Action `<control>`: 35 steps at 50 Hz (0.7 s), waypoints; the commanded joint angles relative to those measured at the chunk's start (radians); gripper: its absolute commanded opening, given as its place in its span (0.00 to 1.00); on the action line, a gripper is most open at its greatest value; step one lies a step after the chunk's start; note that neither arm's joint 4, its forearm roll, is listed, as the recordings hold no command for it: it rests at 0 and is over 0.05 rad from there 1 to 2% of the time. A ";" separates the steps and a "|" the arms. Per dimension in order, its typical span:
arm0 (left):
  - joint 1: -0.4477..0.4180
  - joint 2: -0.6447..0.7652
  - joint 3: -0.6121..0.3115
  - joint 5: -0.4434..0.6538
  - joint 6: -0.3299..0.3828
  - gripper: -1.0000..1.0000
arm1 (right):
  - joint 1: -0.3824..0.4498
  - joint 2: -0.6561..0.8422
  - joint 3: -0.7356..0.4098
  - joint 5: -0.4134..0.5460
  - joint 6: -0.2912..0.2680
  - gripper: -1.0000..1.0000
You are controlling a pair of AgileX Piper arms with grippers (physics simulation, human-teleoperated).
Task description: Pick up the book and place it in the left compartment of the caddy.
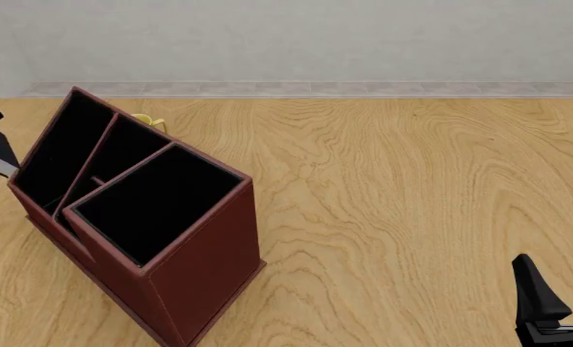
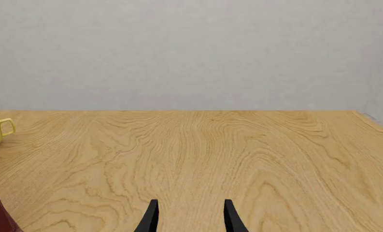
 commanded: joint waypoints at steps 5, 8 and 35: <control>0.014 0.061 -0.040 -0.031 0.021 0.00 | 0.001 0.008 0.001 -0.010 0.000 1.00; 0.017 0.072 -0.046 -0.037 0.022 0.00 | 0.001 0.008 0.001 -0.010 0.000 1.00; 0.012 0.138 -0.009 -0.111 0.018 0.00 | 0.000 0.008 0.001 -0.010 0.000 1.00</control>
